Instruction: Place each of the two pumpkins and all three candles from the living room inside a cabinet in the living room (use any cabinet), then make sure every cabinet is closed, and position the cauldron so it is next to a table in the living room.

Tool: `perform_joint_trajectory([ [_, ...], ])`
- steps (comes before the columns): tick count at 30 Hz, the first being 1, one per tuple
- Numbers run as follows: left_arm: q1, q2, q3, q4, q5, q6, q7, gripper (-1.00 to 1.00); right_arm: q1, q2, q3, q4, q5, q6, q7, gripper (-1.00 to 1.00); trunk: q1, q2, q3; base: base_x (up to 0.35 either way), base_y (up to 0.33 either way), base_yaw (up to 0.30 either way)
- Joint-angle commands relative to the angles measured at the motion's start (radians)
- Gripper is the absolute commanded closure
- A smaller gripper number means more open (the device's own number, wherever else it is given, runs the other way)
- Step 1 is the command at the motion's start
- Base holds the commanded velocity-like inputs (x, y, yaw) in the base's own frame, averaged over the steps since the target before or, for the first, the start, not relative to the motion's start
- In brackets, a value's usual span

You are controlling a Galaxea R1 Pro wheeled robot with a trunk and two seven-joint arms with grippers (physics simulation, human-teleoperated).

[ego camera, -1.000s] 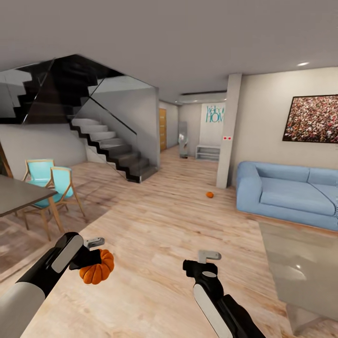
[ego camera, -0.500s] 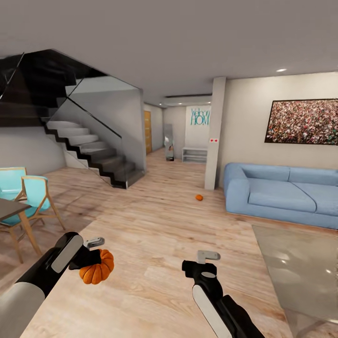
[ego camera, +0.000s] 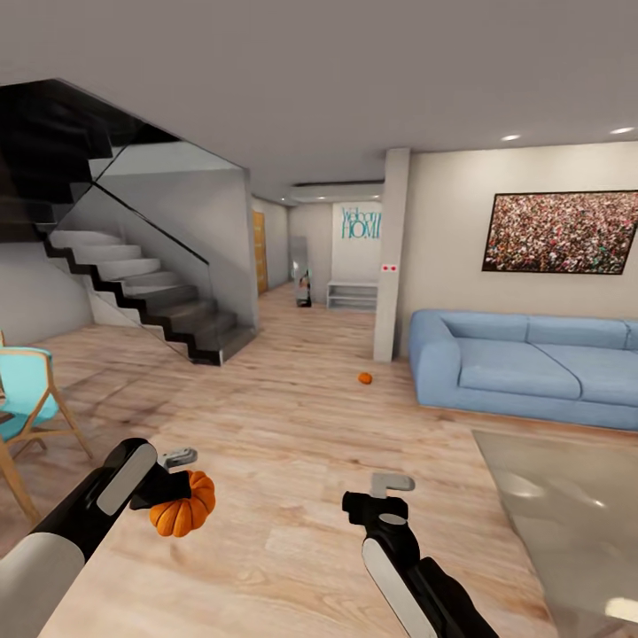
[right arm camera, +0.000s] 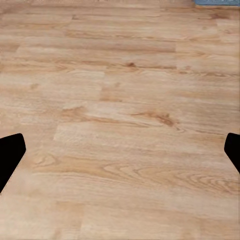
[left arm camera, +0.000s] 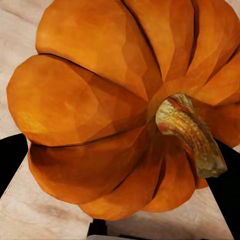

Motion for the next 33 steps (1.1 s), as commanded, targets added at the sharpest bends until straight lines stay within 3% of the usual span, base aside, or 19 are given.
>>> perform_joint_trajectory([
  [1,-0.001,0.001,-0.004,-0.001,0.010,0.000,0.010,1.00,-0.001,0.000,0.002,-0.001,-0.006,0.004,-0.008,-1.00,0.001,-0.001,-0.001,0.281,0.216,-0.011],
  [22,-0.001,-0.001,-0.006,-0.002,0.011,0.000,0.011,1.00,-0.001,0.000,0.002,-0.001,-0.008,-0.027,-0.010,-1.00,0.001,-0.001,-0.001,0.282,0.212,-0.003],
  [33,-0.001,-0.002,-0.006,-0.002,0.011,0.000,0.011,1.00,-0.001,0.000,0.002,-0.001,-0.009,-0.028,-0.010,-1.00,0.001,-0.001,0.007,0.295,0.179,-0.185],
])
